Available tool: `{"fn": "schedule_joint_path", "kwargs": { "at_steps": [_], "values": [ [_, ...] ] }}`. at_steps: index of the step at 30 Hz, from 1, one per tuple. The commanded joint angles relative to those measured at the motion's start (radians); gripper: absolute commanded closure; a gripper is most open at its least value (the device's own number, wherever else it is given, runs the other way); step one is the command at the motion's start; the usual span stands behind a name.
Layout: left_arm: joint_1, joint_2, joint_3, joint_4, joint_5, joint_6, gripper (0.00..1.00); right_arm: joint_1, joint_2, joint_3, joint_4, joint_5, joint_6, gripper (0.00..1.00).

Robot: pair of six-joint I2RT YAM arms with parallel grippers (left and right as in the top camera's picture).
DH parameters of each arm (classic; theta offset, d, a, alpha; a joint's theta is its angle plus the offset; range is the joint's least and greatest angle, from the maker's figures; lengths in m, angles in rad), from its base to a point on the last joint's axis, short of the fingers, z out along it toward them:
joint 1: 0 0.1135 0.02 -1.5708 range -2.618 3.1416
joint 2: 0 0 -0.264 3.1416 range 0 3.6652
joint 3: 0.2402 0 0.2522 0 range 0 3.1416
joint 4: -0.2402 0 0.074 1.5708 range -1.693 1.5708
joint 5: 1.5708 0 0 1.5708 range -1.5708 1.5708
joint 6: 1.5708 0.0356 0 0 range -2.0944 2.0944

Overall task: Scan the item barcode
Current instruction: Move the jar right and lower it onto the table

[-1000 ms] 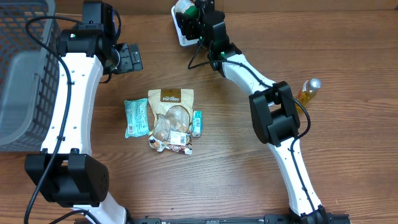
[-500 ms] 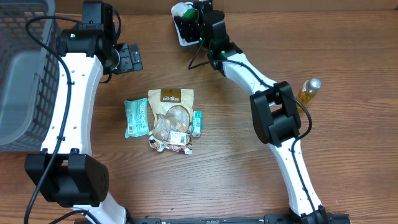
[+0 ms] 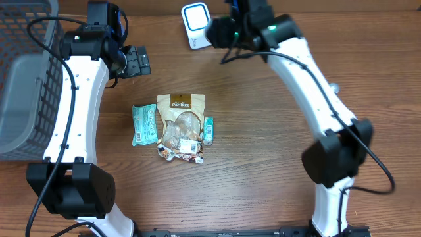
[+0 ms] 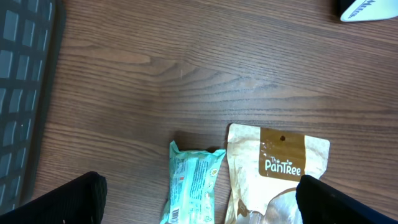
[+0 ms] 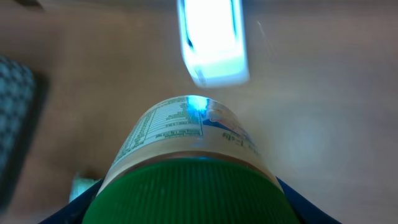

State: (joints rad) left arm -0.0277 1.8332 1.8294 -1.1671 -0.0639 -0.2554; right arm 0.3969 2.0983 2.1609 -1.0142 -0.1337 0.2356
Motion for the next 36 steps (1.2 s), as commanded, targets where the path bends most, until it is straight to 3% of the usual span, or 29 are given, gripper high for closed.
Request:
{"fn": "schedule_joint_path", "kwargs": {
  "at_steps": [1,7,13,36],
  "values": [
    [-0.006,-0.008,0.012,0.0,0.002,-0.003,0.0,-0.034,-0.013,0.008,-0.163,-0.004,-0.002,0.58],
    [-0.006,-0.008,0.012,0.0,0.002,-0.003,0.01,-0.056,-0.009,-0.002,-0.501,0.097,-0.008,0.53],
    [-0.006,-0.008,0.012,0.0,0.003,-0.003,0.0,-0.071,-0.009,-0.018,-0.658,0.201,-0.006,0.52],
    [-0.006,-0.008,0.012,0.0,0.002,-0.003,0.01,-0.079,-0.009,-0.386,-0.509,0.204,-0.007,0.5]
  ]
}}
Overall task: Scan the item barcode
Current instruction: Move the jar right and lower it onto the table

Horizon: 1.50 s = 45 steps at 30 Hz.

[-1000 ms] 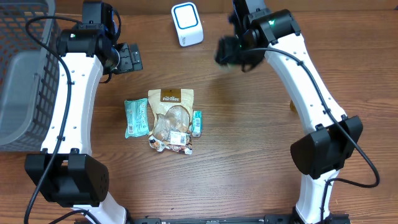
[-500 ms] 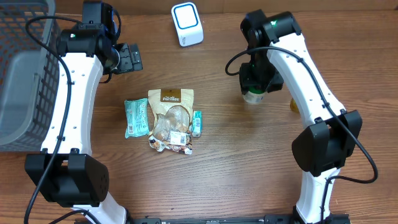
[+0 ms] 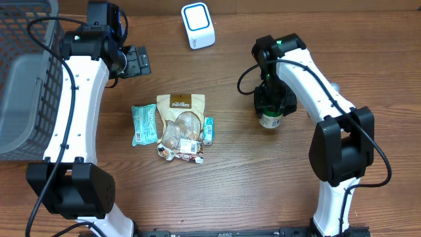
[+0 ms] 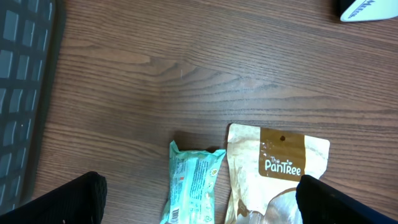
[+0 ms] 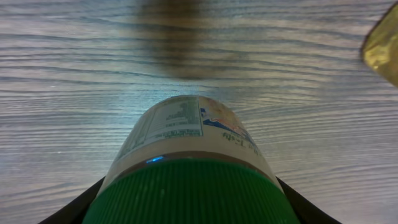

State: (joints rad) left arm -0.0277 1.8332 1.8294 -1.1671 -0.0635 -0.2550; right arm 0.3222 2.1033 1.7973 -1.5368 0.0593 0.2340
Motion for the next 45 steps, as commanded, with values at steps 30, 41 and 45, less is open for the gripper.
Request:
{"fn": "schedule_joint_path", "kwargs": {
  "at_steps": [30,41,45],
  "values": [
    [-0.006,-0.008,0.012,0.0,0.002,-0.003,0.01,-0.004,-0.014,-0.046,0.04,0.061,-0.005,0.43],
    [-0.006,-0.008,0.012,0.0,0.002,-0.003,0.01,-0.034,-0.014,-0.15,0.107,0.175,0.006,0.41],
    [-0.006,-0.008,0.012,0.0,0.002,-0.003,0.01,-0.069,-0.014,-0.193,0.144,0.176,0.006,0.38]
  ]
}}
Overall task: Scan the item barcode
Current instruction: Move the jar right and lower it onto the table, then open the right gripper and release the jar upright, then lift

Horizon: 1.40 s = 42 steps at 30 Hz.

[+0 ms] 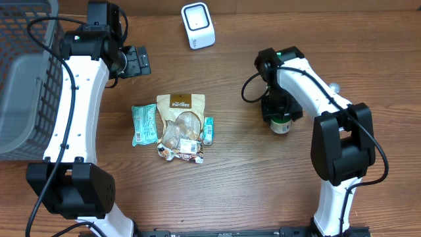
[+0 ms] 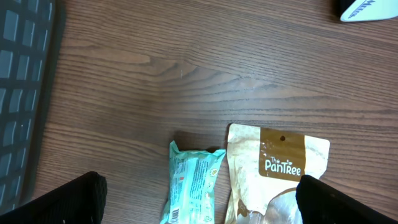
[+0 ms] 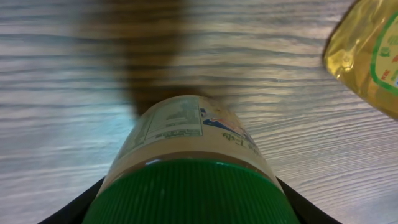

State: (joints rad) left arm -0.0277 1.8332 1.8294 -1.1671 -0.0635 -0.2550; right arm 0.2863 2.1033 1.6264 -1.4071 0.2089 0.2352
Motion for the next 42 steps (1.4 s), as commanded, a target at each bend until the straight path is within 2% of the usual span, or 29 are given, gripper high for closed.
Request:
{"fn": "schedule_joint_path", "kwargs": {
  "at_steps": [1,3,7,13,16,21,25,31,34,36,39,40,42],
  "values": [
    [-0.006,-0.008,0.012,0.0,0.002,-0.003,0.01,-0.041,-0.014,-0.025,0.019,0.026,0.005,0.37],
    [-0.006,-0.008,0.012,0.0,0.002,-0.003,0.0,-0.063,-0.014,-0.035,0.037,0.026,0.025,0.25],
    [-0.006,-0.008,0.012,0.0,0.002,-0.003,0.0,-0.086,-0.014,-0.036,0.056,0.006,0.032,0.12],
    [-0.006,-0.008,0.012,0.0,0.002,-0.003,0.0,-0.074,-0.014,-0.001,0.054,0.0,0.031,0.09],
    [-0.006,-0.008,0.012,0.0,0.002,-0.003,0.01,-0.069,-0.018,0.074,0.021,0.0,0.031,0.0],
    [-0.006,-0.008,0.012,0.0,0.002,-0.003,0.01,-0.063,-0.021,0.246,-0.055,-0.002,0.031,0.0],
    [-0.006,-0.008,0.012,0.0,0.002,-0.003,0.0,-0.042,-0.022,0.344,-0.1,-0.075,0.026,0.0],
    [-0.006,-0.008,0.012,0.0,0.002,-0.003,0.0,-0.016,-0.022,0.295,-0.108,-0.225,0.027,0.0],
    [-0.006,-0.008,0.012,0.0,0.002,-0.003,0.0,-0.015,-0.022,0.243,-0.104,-0.229,0.027,0.0],
    [-0.006,-0.008,0.012,0.0,0.002,-0.003,0.0,-0.015,-0.022,0.212,-0.083,-0.23,0.027,0.12],
    [-0.006,-0.008,0.012,0.0,0.002,-0.003,0.01,-0.015,-0.022,0.177,-0.039,-0.236,0.027,0.47],
    [-0.006,-0.008,0.012,0.0,0.002,-0.003,0.01,-0.015,-0.022,0.165,-0.024,-0.248,0.027,0.53],
    [-0.006,-0.008,0.012,0.0,0.002,-0.003,0.01,-0.015,-0.022,0.148,-0.002,-0.272,0.027,0.55]
  ]
}}
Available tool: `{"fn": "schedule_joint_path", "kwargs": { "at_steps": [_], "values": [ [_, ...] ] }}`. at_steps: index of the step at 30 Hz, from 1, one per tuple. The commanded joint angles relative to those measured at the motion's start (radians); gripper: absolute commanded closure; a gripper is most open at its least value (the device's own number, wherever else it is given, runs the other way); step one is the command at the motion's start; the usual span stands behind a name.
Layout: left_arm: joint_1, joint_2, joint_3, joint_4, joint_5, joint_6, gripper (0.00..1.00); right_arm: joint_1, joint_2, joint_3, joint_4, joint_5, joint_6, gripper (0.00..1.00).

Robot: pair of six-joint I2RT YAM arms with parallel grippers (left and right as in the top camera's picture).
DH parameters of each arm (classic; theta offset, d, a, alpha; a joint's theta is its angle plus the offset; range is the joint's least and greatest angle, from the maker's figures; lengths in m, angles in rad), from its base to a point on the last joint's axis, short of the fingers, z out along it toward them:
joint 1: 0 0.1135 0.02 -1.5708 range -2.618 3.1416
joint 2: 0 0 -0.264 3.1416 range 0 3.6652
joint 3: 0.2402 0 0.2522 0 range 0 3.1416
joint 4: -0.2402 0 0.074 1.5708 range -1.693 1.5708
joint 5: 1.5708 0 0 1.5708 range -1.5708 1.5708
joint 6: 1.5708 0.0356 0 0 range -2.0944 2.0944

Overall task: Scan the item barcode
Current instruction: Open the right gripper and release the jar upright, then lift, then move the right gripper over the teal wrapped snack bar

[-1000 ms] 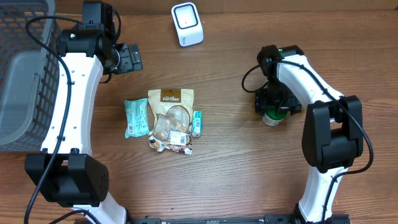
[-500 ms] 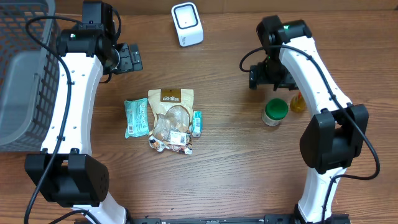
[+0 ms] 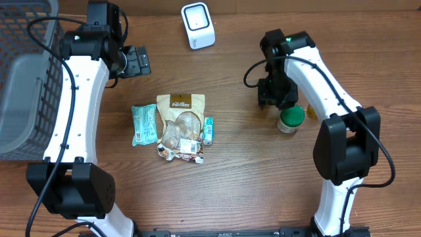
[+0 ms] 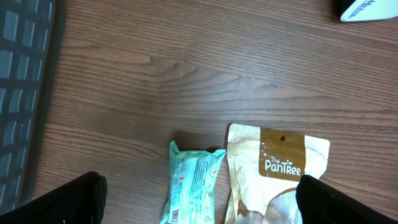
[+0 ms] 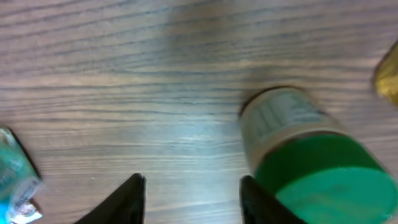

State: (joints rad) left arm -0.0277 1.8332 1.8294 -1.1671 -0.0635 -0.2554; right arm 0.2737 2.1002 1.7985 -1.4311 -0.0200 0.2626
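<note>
A jar with a green lid (image 3: 290,118) stands upright on the table at the right, and the right wrist view shows the jar (image 5: 311,155) just right of my fingers. My right gripper (image 3: 272,96) hangs beside it on the left, open and empty (image 5: 193,199). The white scanner (image 3: 197,25) sits at the back centre, and its corner (image 4: 367,7) shows in the left wrist view. My left gripper (image 3: 138,61) is open (image 4: 198,199), high above a teal packet (image 4: 191,183) and a PanTree pouch (image 4: 280,174).
A grey wire basket (image 3: 20,79) fills the far left. The teal packet (image 3: 143,124), PanTree pouch (image 3: 181,125) and a small teal item (image 3: 208,130) lie together mid-table. A yellow item (image 3: 309,110) lies just behind the jar on the right.
My right gripper has opened and let go of the jar. It now hangs to the jar's left, and the jar stands alone on the table. The left arm has not moved.
My right gripper held the jar up by the scanner, with blue light on its label. Then it had the jar low over the table at the right, then a little farther right. Now the jar stands free and the gripper is open.
</note>
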Motion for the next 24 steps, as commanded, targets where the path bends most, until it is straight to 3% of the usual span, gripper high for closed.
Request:
{"fn": "schedule_joint_path", "kwargs": {
  "at_steps": [1,3,4,7,16,24],
  "values": [
    [-0.006,-0.008,0.012,0.0,0.002,-0.003,0.0,-0.002,-0.019,-0.031,0.032,-0.045,0.0,0.55],
    [-0.006,-0.008,0.012,0.0,0.002,-0.003,0.01,-0.001,-0.019,-0.043,0.048,-0.044,0.0,0.63],
    [-0.006,-0.007,0.012,0.0,0.002,-0.003,0.0,0.0,-0.019,-0.049,0.051,-0.041,0.0,0.73],
    [-0.006,-0.008,0.012,0.0,0.002,-0.003,0.0,-0.001,-0.019,-0.07,0.058,-0.01,0.0,0.89],
    [-0.006,-0.008,0.012,0.0,0.002,-0.003,0.01,-0.006,-0.019,-0.083,-0.014,0.227,0.143,0.9],
    [-0.005,-0.008,0.012,0.0,0.002,-0.003,0.01,-0.005,-0.019,-0.083,-0.022,0.236,0.162,0.85]
  ]
}}
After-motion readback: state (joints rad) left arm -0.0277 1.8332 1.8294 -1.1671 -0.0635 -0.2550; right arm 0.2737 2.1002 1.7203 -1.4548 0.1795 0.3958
